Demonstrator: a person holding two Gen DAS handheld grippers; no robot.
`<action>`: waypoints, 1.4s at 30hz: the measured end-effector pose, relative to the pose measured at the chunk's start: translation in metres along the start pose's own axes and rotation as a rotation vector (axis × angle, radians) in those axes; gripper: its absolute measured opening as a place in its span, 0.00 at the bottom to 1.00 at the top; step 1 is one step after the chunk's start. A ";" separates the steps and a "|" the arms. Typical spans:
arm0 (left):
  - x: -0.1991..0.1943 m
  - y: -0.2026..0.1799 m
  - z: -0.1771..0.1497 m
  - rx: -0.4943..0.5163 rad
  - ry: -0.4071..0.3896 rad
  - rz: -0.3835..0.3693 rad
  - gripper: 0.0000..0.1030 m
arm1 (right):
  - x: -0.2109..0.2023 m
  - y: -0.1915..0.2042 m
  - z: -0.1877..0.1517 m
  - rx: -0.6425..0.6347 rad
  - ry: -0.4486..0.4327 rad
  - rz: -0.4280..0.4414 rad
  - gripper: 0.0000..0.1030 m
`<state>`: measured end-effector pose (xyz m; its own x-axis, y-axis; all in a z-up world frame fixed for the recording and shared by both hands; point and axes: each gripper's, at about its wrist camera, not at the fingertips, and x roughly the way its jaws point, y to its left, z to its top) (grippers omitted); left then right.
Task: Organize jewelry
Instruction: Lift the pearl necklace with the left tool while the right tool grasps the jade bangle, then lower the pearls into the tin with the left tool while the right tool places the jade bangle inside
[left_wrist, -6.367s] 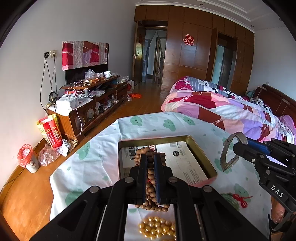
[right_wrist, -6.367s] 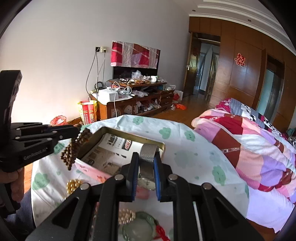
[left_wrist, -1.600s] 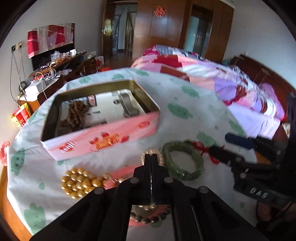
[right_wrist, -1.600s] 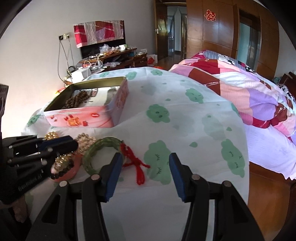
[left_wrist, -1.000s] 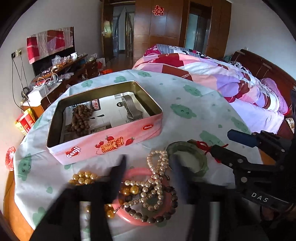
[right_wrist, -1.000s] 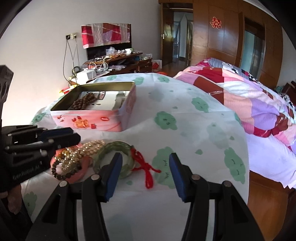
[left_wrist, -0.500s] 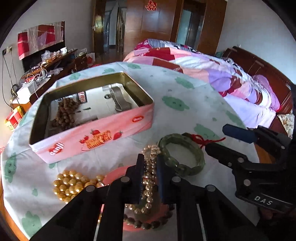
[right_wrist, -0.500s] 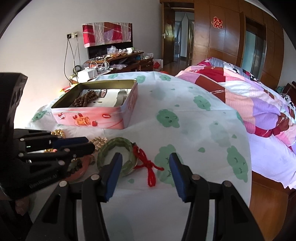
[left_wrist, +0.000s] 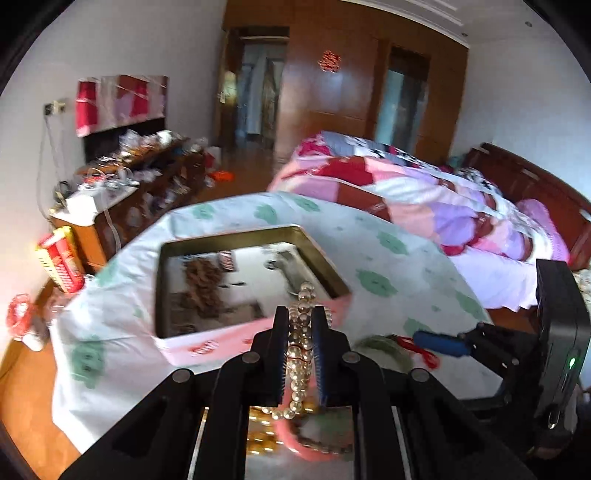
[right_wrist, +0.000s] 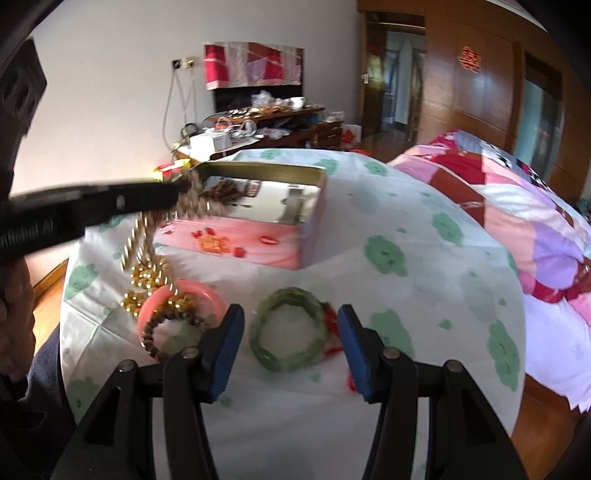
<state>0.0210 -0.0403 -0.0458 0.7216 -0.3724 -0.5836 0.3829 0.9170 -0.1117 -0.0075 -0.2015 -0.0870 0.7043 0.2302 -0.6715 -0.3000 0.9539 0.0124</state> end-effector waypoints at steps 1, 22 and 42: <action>0.001 0.003 -0.001 -0.005 -0.002 0.010 0.11 | 0.006 0.005 0.001 -0.017 0.015 0.003 0.52; -0.003 0.024 -0.005 -0.086 0.000 -0.021 0.05 | 0.015 0.012 0.003 -0.013 0.073 0.061 0.08; 0.006 0.046 0.042 -0.068 -0.085 0.046 0.05 | 0.000 0.007 0.071 -0.086 -0.094 0.057 0.08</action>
<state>0.0672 -0.0066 -0.0206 0.7846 -0.3382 -0.5197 0.3105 0.9398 -0.1428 0.0366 -0.1807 -0.0342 0.7405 0.3048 -0.5989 -0.3925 0.9196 -0.0173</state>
